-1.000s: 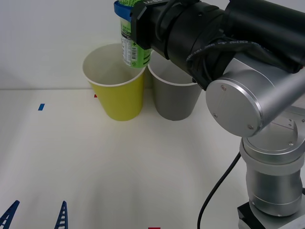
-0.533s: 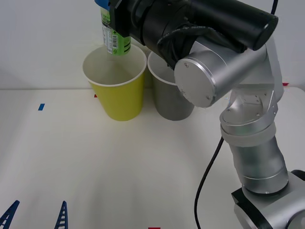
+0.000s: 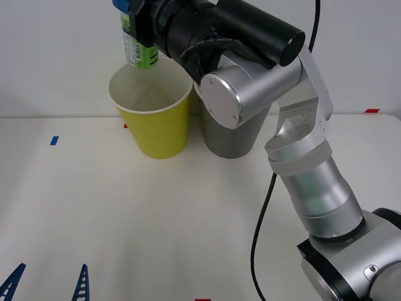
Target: Put cans in the gray bin and PET bottles in the light green bin.
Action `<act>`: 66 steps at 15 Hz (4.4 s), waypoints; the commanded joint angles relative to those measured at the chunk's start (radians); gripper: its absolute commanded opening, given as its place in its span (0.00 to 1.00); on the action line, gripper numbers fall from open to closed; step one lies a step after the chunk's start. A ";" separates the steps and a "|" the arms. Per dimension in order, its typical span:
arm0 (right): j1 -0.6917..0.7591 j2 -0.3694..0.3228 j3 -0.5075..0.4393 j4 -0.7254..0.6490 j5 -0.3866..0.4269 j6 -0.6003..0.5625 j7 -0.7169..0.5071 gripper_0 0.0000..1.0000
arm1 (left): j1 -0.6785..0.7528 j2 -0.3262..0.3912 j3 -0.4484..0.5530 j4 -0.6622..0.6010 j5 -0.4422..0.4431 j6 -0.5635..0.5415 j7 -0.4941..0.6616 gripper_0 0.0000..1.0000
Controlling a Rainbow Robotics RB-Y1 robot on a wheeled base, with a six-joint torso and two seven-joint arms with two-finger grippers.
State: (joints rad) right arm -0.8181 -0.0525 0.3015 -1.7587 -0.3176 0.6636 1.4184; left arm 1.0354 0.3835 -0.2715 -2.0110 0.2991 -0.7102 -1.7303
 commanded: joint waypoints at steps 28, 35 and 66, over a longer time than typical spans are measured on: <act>-0.046 0.057 -0.001 0.110 0.091 -0.067 0.008 1.00 | 0.000 0.000 0.000 0.000 0.000 0.000 0.000 1.00; -0.046 0.057 -0.001 0.111 0.091 -0.067 0.011 1.00 | 0.000 0.000 0.000 0.000 0.000 0.000 0.000 1.00; 0.982 -0.380 -0.298 -0.859 0.304 0.151 -0.127 1.00 | 0.000 0.000 0.000 0.000 0.000 0.000 0.000 1.00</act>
State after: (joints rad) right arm 0.1304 -0.4216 0.0131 -2.6182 -0.0484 0.8468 1.3032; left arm 1.0354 0.3835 -0.2715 -2.0110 0.2991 -0.7102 -1.7303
